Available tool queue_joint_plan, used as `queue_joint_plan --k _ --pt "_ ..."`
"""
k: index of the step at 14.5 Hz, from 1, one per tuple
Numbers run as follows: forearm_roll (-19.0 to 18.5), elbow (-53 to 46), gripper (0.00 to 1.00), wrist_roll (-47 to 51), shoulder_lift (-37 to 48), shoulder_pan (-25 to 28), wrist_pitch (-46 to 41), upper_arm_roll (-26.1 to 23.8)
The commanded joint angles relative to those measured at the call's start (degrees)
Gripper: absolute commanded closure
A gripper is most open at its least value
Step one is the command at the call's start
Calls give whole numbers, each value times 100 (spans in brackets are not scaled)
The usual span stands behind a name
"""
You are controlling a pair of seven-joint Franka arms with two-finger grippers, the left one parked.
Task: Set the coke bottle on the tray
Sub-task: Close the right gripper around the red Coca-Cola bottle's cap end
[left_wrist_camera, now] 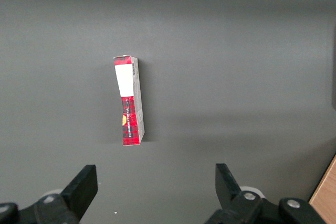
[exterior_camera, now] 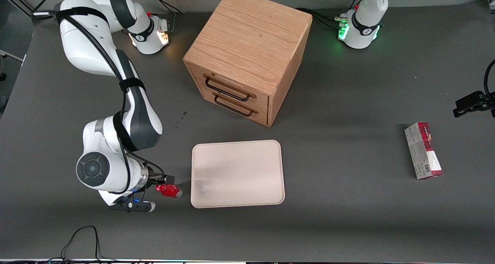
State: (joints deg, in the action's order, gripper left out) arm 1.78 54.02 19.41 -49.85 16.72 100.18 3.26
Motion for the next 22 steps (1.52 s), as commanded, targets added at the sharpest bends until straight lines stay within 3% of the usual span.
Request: queue_joint_plan --k 1,11,12,14,18,22 --pt "15 -260 1 1 -192 -19 19 -10" --pt "15 -269 6 2 -368 -19 291 -1" --pt "15 -269 13 10 -368 -19 291 -10" --pt "15 -277 38 168 -368 -19 291 -10" --pt "15 -277 100 361 -359 -19 282 -19" --pt "24 -277 100 502 -359 -19 230 -27"
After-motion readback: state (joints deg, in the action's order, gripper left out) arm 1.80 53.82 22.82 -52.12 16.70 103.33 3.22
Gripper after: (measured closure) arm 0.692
